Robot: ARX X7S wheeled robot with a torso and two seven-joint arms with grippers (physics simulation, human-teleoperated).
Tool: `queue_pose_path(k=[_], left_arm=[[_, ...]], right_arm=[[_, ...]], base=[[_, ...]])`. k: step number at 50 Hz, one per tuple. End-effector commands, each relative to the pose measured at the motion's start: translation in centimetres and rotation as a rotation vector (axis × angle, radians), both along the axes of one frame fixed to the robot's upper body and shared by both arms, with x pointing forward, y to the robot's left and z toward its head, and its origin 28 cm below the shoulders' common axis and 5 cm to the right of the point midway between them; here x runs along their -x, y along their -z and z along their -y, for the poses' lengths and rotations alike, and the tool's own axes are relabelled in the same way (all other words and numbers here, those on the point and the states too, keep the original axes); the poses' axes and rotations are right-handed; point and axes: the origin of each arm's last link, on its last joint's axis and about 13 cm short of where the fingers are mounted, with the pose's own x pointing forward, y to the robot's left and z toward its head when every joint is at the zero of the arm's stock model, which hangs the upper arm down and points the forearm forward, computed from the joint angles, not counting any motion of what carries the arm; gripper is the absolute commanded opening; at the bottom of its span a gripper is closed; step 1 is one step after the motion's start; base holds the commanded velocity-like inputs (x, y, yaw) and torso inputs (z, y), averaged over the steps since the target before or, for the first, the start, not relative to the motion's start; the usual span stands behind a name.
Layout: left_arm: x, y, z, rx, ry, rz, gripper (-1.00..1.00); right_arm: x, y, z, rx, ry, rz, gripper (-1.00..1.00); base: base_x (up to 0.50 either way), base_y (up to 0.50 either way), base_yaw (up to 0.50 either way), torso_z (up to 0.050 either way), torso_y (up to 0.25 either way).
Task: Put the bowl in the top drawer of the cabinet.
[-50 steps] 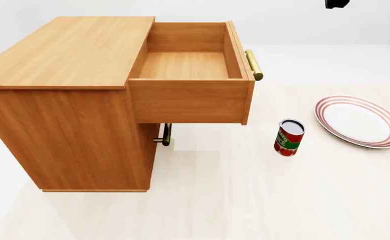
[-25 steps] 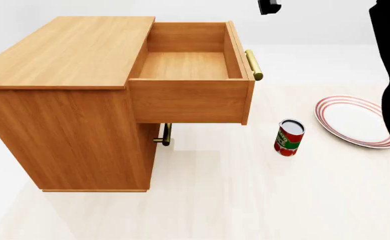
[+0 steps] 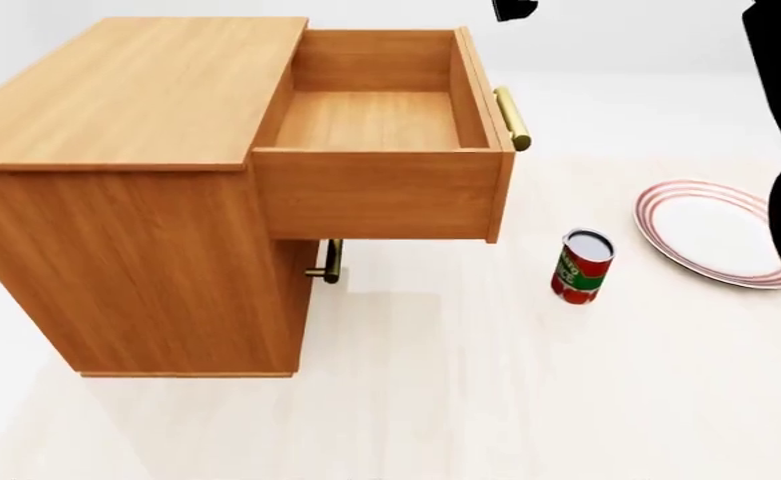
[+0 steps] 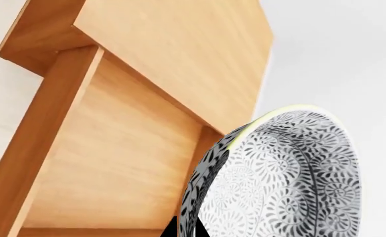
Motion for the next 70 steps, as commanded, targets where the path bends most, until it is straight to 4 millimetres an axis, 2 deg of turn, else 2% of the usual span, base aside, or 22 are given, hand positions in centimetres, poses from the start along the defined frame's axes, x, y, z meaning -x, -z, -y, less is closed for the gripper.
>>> queue_pose_path(k=[1, 17, 34, 70], left_arm=[[-0.1, 0.0, -0.1, -0.009, -0.002, 0.021, 1.00], [-0.3, 0.0, -0.1, 0.004, -0.004, 0.049, 1.00], [-0.3, 0.0, -0.1, 0.015, -0.003, 0.051, 1.00], [-0.3, 0.0, -0.1, 0.021, 0.002, 0.052, 1.00]], right_arm=[[0.3, -0.5, 0.0, -0.013, -0.011, 0.015, -1.00], [0.3, -0.2, -0.7, 0.036, -0.027, -0.031, -1.00], [0.0, 0.1, -0.1, 0.063, 0.040, -0.043, -1.00], [-0.6, 1.0, -0.4, 0.083, 0.037, -0.108, -1.00]], base=[[0.00, 0.00, 0.00, 0.000, -0.082], [0.00, 0.00, 0.00, 0.000, -0.083], [0.00, 0.00, 0.00, 0.000, -0.083], [0.00, 0.00, 0.00, 0.000, -0.082]])
